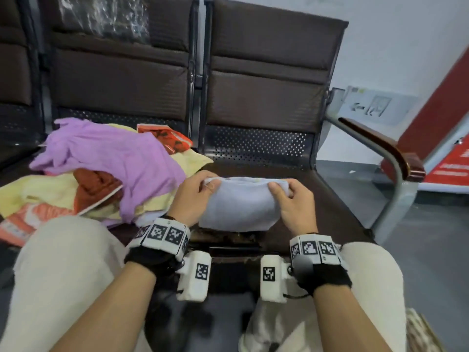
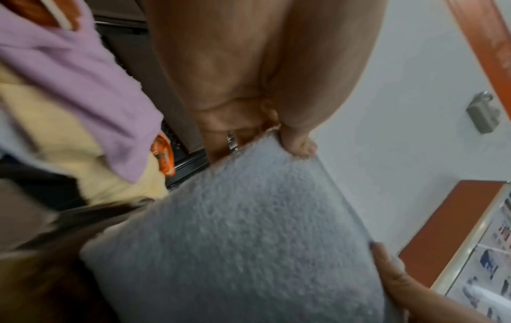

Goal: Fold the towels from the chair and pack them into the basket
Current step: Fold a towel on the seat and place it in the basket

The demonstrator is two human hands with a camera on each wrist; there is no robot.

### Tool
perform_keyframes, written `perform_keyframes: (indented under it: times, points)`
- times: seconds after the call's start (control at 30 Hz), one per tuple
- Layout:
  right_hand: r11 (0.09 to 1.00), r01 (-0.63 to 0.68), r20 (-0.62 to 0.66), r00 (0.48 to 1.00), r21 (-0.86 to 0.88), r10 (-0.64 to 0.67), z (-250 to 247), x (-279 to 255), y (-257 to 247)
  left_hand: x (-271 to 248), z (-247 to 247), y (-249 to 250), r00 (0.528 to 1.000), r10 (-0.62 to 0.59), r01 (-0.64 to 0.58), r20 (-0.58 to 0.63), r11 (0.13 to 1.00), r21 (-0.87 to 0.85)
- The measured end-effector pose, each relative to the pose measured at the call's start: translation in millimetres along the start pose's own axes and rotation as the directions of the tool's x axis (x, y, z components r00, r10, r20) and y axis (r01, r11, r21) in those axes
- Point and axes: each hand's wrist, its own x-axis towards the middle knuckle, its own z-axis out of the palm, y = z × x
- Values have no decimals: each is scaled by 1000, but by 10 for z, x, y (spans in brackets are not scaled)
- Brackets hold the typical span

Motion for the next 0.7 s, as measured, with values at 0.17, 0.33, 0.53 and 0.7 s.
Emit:
perform_keyframes:
  times: [0.17, 0.33, 0.53, 0.7]
  points:
    - [997, -77, 52, 995, -31, 79, -43, -262, 214, -225, 135, -261, 997, -65, 63, 40, 997, 35]
    - [966, -259, 246, 936, -8, 253, 88, -127, 400, 16, 152, -406, 993, -121, 121, -12, 993, -14]
    - [951, -199, 292, 919, -238, 266, 275, 322, 655, 537, 253, -692, 983, -181, 180, -10, 981, -64]
    - [941, -220, 227, 933, -258, 281, 413, 746, 747, 985, 359, -906, 960, -280, 280, 9, 957, -74]
